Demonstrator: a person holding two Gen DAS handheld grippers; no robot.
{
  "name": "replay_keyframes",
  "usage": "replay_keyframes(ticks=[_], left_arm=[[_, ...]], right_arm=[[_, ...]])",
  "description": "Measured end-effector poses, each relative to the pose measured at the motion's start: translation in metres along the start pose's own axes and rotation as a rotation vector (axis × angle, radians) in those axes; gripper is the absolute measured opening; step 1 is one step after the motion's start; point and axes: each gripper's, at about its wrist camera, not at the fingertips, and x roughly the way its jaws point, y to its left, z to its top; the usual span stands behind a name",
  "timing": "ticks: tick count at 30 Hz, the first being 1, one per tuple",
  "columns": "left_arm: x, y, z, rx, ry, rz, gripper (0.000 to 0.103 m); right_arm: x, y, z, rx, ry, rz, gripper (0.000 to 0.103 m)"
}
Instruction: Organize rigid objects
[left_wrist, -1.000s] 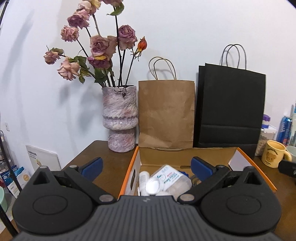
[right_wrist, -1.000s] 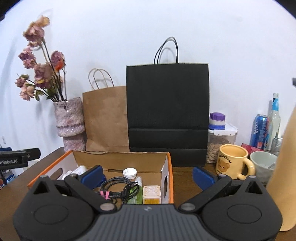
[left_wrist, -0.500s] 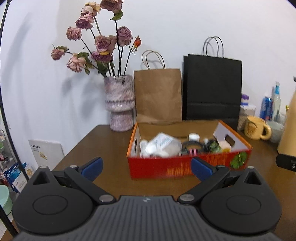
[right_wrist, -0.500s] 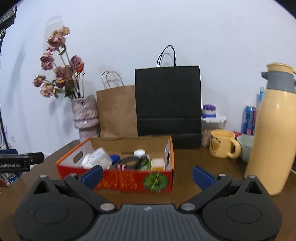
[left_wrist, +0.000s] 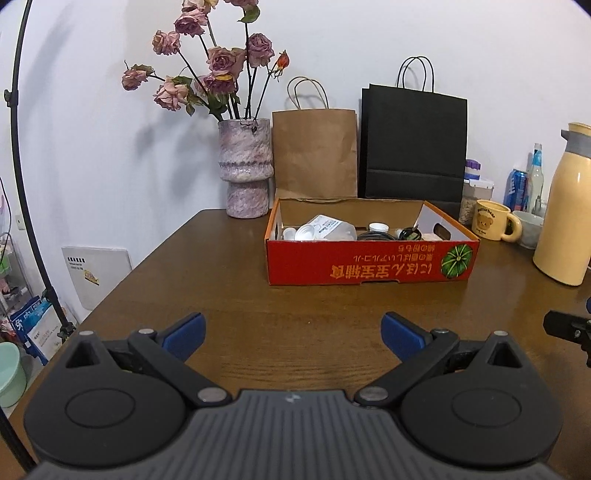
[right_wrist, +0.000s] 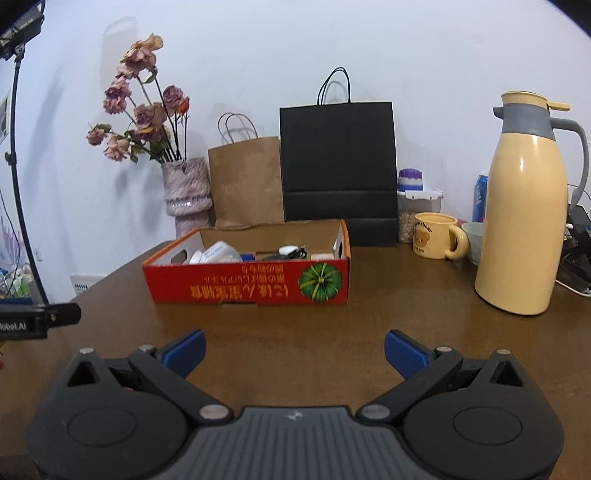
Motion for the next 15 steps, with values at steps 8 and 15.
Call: replay_keyframes(ticks=[8, 15], left_arm=[[-0.0007, 0.0006, -0.0027, 0.007, 0.011, 0.001, 0.103], [-0.0003, 0.0008, -0.0039, 0.007, 0.015, -0.005, 0.103]], right_arm=[[-0.0049, -0.0012, -0.0010, 0.000, -0.001, -0.014, 0.103], [-0.0056, 0.0007, 0.0014, -0.009, -0.006, -0.019, 0.103]])
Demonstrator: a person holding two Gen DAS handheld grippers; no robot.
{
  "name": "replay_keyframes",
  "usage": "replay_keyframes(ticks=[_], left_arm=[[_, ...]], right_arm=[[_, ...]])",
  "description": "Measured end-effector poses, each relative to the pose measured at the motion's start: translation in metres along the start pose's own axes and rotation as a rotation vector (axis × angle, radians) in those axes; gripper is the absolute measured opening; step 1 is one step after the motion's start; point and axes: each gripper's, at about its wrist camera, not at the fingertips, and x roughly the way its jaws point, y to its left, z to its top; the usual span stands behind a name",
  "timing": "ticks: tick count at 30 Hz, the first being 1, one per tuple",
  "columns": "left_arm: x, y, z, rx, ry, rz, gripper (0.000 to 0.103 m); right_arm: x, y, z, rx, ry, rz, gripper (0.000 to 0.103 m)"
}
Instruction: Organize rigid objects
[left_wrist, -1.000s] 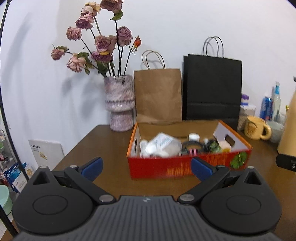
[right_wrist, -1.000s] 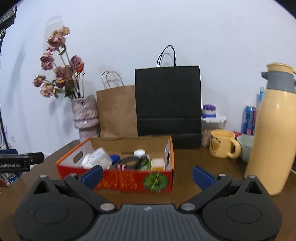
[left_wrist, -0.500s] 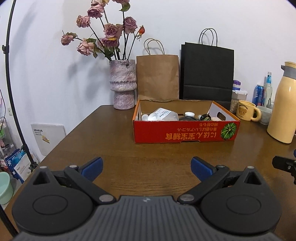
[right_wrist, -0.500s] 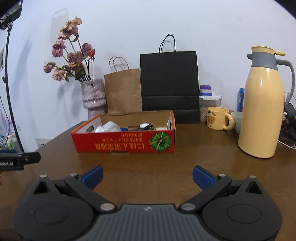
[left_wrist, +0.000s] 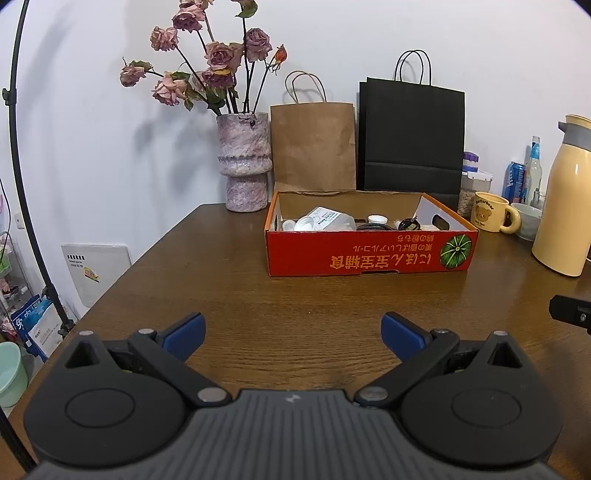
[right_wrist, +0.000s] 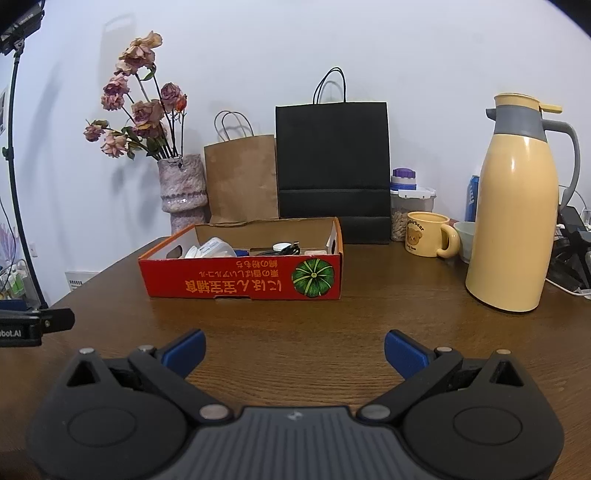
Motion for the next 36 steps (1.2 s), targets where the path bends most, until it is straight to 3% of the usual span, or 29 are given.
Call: replay_keyframes(ticks=[36], left_arm=[[0.0014, -0.0013, -0.0033, 0.017, -0.006, 0.002, 0.103]], right_arm=[[0.0015, 0.0068, 0.0015, -0.019, 0.005, -0.005, 0.103]])
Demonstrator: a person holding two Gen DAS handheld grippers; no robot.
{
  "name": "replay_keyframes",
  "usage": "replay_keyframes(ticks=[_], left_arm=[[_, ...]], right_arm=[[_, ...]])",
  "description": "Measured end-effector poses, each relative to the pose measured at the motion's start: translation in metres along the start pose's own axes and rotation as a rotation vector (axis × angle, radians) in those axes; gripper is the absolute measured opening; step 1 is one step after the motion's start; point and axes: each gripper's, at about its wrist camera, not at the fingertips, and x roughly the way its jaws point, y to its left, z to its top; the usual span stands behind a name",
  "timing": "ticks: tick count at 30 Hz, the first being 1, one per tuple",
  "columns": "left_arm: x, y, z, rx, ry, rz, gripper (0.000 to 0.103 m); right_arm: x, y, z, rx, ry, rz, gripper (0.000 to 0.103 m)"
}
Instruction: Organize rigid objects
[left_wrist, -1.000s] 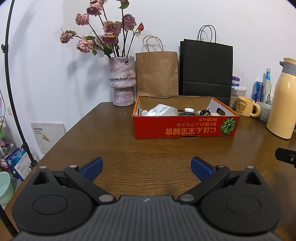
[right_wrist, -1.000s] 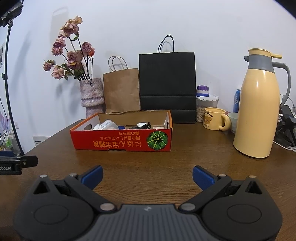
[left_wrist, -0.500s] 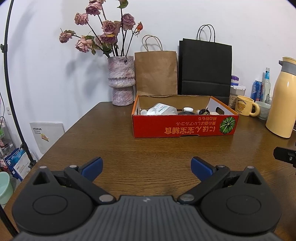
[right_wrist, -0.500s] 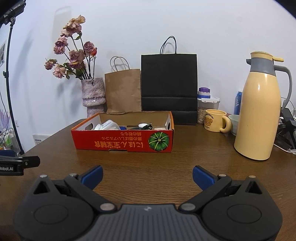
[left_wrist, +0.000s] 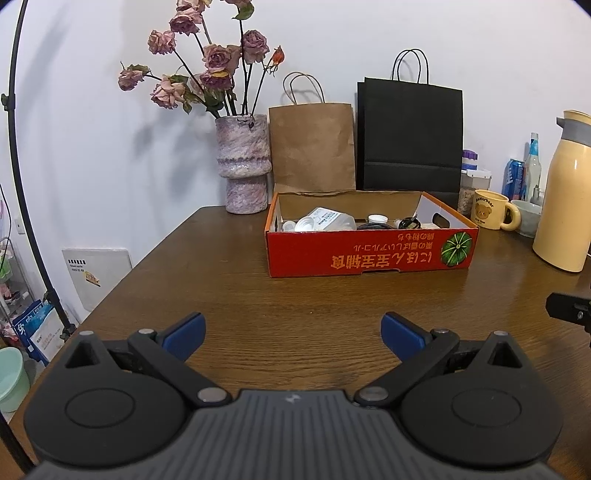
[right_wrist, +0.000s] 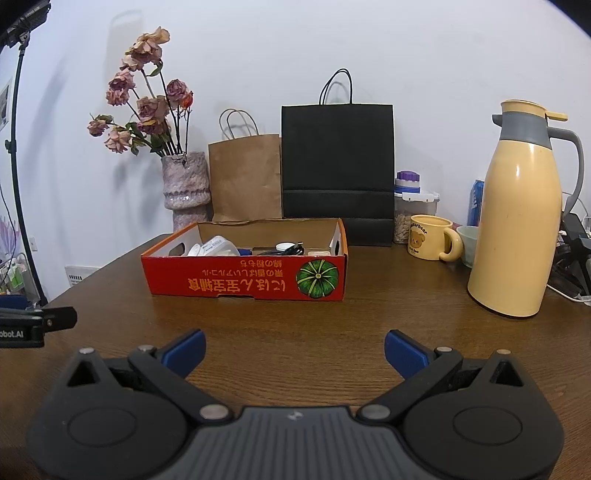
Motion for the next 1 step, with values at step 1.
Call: replay_keyframes(ticks=[1], left_arm=[[0.0008, 0.0004, -0.0001, -0.002, 0.002, -0.001, 0.103]], right_arm=[[0.0005, 0.0002, 0.0000, 0.000, 0.001, 0.000, 0.103]])
